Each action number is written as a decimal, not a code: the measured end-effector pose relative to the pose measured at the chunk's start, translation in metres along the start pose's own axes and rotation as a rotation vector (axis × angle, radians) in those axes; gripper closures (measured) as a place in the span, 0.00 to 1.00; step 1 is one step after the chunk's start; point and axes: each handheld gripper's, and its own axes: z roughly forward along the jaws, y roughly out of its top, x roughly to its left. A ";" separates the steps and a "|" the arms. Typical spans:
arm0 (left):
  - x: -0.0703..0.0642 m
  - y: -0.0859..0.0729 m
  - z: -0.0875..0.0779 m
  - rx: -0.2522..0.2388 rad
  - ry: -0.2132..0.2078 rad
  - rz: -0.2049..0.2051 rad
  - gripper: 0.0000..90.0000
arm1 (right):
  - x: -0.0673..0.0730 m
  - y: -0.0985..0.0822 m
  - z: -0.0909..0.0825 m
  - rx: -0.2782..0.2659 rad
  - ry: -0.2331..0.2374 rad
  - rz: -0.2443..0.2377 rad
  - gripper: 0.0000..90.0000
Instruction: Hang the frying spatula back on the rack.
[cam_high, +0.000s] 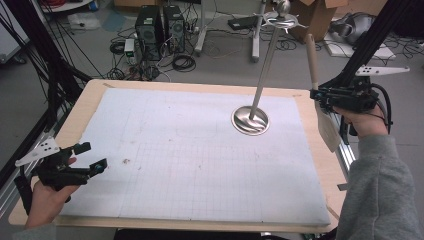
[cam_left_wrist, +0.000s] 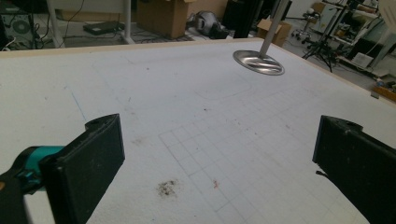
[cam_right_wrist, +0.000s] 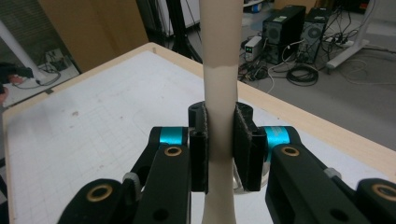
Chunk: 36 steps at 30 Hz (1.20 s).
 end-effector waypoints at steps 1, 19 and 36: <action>0.000 0.000 0.000 -0.001 0.001 -0.002 0.03 | 0.000 0.001 -0.001 -0.002 -0.005 0.000 0.87; 0.001 -0.001 -0.005 -0.038 -0.006 0.004 0.03 | -0.005 0.023 0.000 0.013 -0.007 0.001 0.87; 0.000 -0.001 -0.004 -0.026 -0.017 0.008 0.03 | -0.012 0.025 0.005 0.004 0.013 0.043 0.87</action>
